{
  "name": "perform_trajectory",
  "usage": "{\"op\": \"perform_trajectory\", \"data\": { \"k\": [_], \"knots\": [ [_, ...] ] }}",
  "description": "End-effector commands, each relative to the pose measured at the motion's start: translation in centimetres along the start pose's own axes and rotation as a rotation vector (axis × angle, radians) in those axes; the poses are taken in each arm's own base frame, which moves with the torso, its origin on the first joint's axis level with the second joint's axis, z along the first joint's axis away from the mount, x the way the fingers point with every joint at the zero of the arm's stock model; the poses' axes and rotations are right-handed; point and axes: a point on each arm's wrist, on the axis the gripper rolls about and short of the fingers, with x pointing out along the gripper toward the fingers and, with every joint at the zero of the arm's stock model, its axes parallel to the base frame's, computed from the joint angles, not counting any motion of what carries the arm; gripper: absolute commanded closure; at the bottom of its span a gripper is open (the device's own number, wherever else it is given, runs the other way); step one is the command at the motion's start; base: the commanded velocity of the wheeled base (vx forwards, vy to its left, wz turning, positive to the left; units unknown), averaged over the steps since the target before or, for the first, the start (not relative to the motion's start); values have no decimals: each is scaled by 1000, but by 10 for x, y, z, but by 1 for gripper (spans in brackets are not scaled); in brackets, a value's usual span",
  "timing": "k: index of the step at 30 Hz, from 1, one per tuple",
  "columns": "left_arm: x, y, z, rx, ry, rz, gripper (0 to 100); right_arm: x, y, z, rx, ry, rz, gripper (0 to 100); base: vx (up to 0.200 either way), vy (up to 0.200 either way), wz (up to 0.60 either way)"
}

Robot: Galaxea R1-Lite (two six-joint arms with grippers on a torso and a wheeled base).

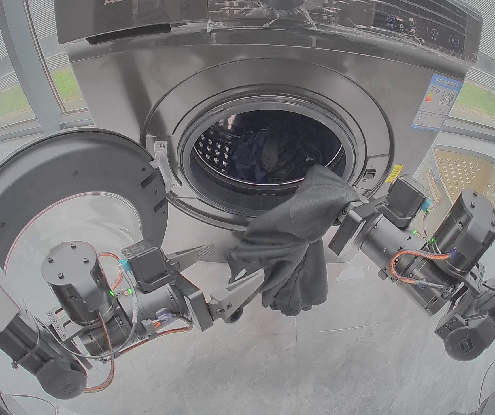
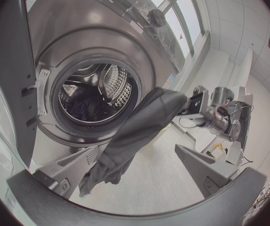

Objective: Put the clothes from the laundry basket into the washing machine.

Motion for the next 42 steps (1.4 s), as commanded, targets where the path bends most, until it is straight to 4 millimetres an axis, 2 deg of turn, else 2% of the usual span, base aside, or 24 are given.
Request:
{"op": "perform_trajectory", "data": {
  "k": [1, 9, 17, 26, 31, 33, 34, 42],
  "knots": [
    [6, 8, -20, -14, 65, 20, 0, 0, 4, 8, 6, -29, 14, 100, 0, 0, 0],
    [12, 11, -38, -14, 95, 26, 0, 3, 6, 11, 6, -44, 18, 100, 0, 0, 0],
    [13, 14, -55, -20, 162, 32, 0, 15, 7, 19, 10, -86, 11, 100, 0, 0, 0],
    [25, 20, -79, 30, 232, 30, 0, 24, 9, 20, 13, -105, 15, 100, 0, 0, 0],
    [46, 17, -71, 43, 156, 0, 0, 29, 14, 8, 18, -82, 31, 100, 0, 0, 0],
    [48, 17, -70, 44, 150, -2, 0, 29, 14, 8, 19, -83, 30, 100, 0, 0, 0],
    [59, 15, -68, 50, 121, -15, 0, 33, 15, 4, 20, -83, 32, 100, 0, 0, 0],
    [77, 7, -69, 58, 86, -49, 0, 34, 17, 4, 22, -84, 37, 100, 0, 0, 0]
  ]
}}
